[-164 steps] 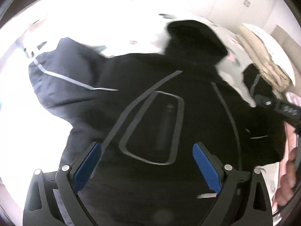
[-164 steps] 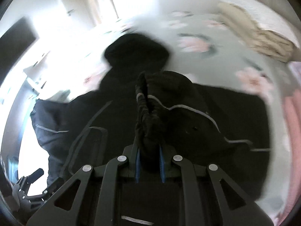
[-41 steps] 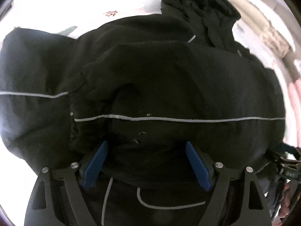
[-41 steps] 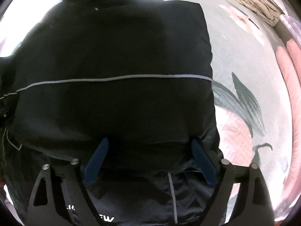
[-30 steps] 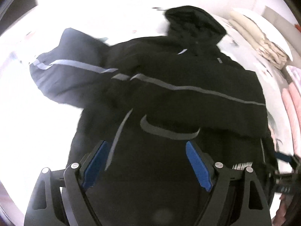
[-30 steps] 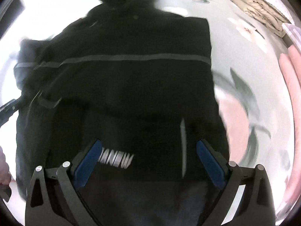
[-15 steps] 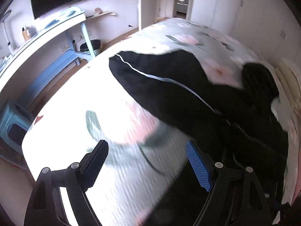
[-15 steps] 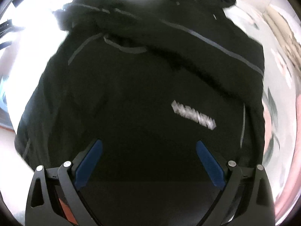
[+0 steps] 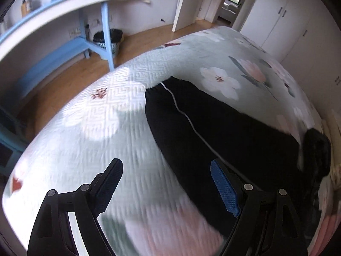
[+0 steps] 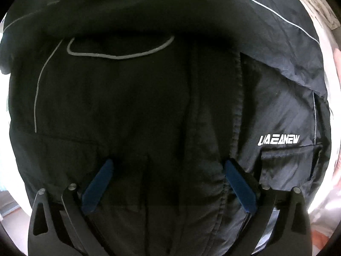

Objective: Fold large clothes

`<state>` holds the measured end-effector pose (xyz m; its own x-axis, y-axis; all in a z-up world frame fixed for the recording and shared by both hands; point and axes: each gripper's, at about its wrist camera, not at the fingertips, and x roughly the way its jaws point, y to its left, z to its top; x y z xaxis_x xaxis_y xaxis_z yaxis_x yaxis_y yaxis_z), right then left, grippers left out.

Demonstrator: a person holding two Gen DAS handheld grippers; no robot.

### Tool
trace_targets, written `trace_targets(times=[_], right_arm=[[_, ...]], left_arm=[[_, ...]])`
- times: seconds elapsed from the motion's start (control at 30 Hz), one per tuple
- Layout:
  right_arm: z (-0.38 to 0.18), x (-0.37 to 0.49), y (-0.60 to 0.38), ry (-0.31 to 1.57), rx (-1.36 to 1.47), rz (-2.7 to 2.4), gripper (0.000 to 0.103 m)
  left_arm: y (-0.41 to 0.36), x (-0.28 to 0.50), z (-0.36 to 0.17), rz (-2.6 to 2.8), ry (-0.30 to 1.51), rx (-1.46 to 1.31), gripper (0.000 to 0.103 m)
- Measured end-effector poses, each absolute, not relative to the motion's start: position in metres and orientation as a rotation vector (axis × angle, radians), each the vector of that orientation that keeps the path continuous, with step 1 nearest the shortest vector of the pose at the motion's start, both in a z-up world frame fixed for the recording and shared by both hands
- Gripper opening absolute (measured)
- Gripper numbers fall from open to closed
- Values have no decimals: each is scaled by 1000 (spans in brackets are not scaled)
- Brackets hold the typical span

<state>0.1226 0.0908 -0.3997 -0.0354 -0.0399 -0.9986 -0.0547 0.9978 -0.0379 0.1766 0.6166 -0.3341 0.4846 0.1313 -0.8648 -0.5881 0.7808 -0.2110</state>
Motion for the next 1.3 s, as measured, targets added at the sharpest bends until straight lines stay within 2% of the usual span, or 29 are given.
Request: trace_targets(times=[0.23, 0.37, 0.43, 0.47, 0.5, 0.57, 0.6, 0.77, 0.83, 0.93, 1.07, 1.17, 1.3], right_arm=[[-398, 116, 99, 1600, -86, -10, 103], [-397, 121, 108, 1595, -83, -14, 103], [-398, 121, 111, 1593, -81, -13, 103], [-399, 120, 109, 1594, -80, -12, 103], [-399, 120, 107, 1597, -78, -14, 103], [-392, 121, 107, 1600, -75, -25, 101], [-383, 124, 109, 1581, -71, -24, 95], [-340, 149, 127, 1404, -73, 41, 94], [-322, 173, 142, 1303, -76, 64, 94], [-317, 210, 158, 1223, -78, 63, 94], [-337, 252, 171, 1164, -43, 42, 94], [-373, 269, 178, 1249, -30, 19, 93], [-389, 274, 190, 1265, -113, 11, 100]], left_arm=[[680, 242, -397, 462, 1006, -715, 85], [693, 262, -414, 480, 1007, -718, 85], [688, 274, -413, 460, 1009, -656, 68], [685, 277, -412, 425, 1005, -643, 45], [681, 278, -409, 413, 1001, -627, 32], [672, 272, -396, 398, 980, -593, 20], [669, 265, -386, 414, 966, -575, 19], [688, 176, -336, 618, 836, -625, 20], [690, 150, -342, 631, 879, -669, 20], [674, 135, -359, 649, 974, -534, 20], [670, 126, -364, 639, 952, -531, 20], [668, 123, -352, 627, 930, -514, 20], [653, 121, -329, 590, 901, -452, 20]])
